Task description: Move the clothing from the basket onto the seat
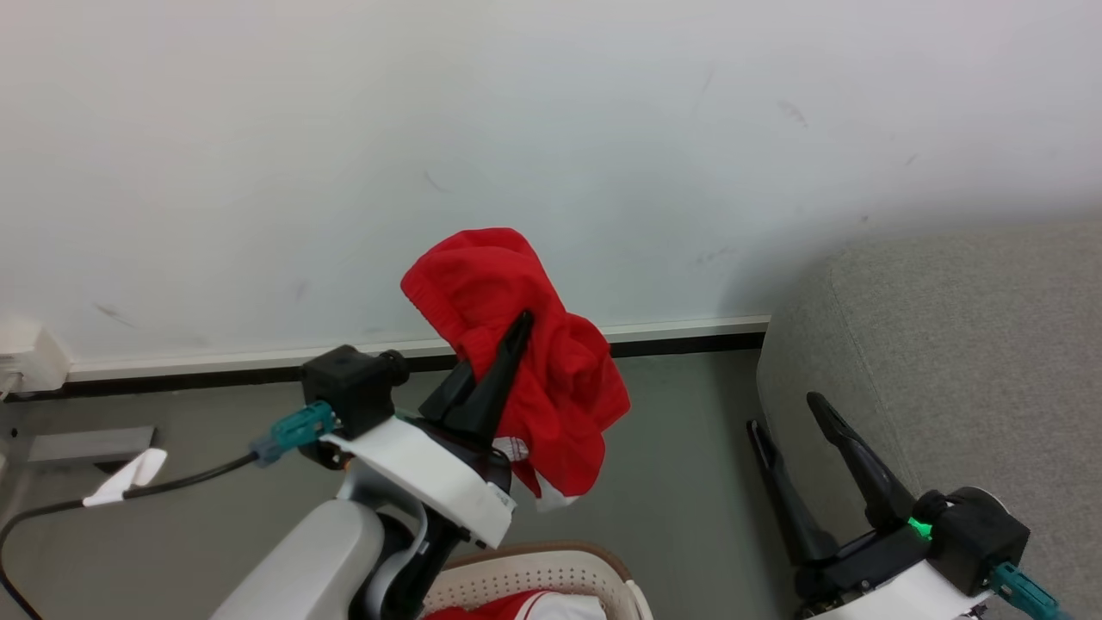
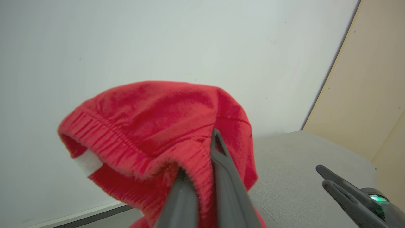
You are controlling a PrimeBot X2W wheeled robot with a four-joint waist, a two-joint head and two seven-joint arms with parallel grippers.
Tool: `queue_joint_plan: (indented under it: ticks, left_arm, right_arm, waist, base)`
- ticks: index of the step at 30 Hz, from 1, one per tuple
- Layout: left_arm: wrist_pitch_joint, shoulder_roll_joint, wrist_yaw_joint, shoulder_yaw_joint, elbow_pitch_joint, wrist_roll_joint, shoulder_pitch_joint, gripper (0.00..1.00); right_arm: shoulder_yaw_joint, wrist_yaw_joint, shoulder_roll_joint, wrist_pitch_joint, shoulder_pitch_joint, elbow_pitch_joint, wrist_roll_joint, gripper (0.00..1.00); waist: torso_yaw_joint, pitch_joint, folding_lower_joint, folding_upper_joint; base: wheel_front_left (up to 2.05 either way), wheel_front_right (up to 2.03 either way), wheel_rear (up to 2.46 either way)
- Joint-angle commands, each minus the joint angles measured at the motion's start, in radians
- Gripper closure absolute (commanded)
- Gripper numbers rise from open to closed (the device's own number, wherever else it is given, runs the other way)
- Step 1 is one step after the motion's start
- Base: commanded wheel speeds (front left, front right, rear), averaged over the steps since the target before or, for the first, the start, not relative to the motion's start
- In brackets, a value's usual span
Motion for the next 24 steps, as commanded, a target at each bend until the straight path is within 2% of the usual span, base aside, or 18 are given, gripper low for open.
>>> queue_joint_plan:
  ticks: [1, 12, 18, 24]
  left_arm:
    - [0.0, 0.0, 0.001, -0.001, -0.006, 0.003, 0.004, 1.0]
    - [0.016, -0.047, -0.035, -0.08, 0.007, 0.017, -0.007, 1.0]
    - [0.026, -0.073, -0.057, -0.126, 0.013, 0.023, -0.012, 1.0]
    - [0.039, -0.107, -0.079, -0.173, 0.023, 0.026, -0.02, 1.0]
  right_arm:
    - [0.016, -0.002, -0.009, -0.002, -0.018, 0.019, 0.02, 0.0]
    - [0.297, -0.002, -0.085, -0.002, -0.199, 0.199, 0.105, 0.0]
    - [0.427, -0.002, -0.134, 0.001, -0.303, 0.314, 0.148, 0.0]
    - [0.545, -0.002, -0.159, 0.001, -0.382, 0.379, 0.204, 0.0]
  waist:
    - [0.003, 0.003, -0.0001, 0.0]
    - [0.054, 0.015, -0.0001, 0.0]
    - [0.097, 0.016, -0.0001, 0.0]
    - [0.148, 0.016, -0.0001, 0.0]
  base:
    - [0.0, 0.0, 0.0]
    - [0.0, 0.0, 0.0]
    - [0.0, 0.0, 0.0]
    - [0.0, 0.0, 0.0]
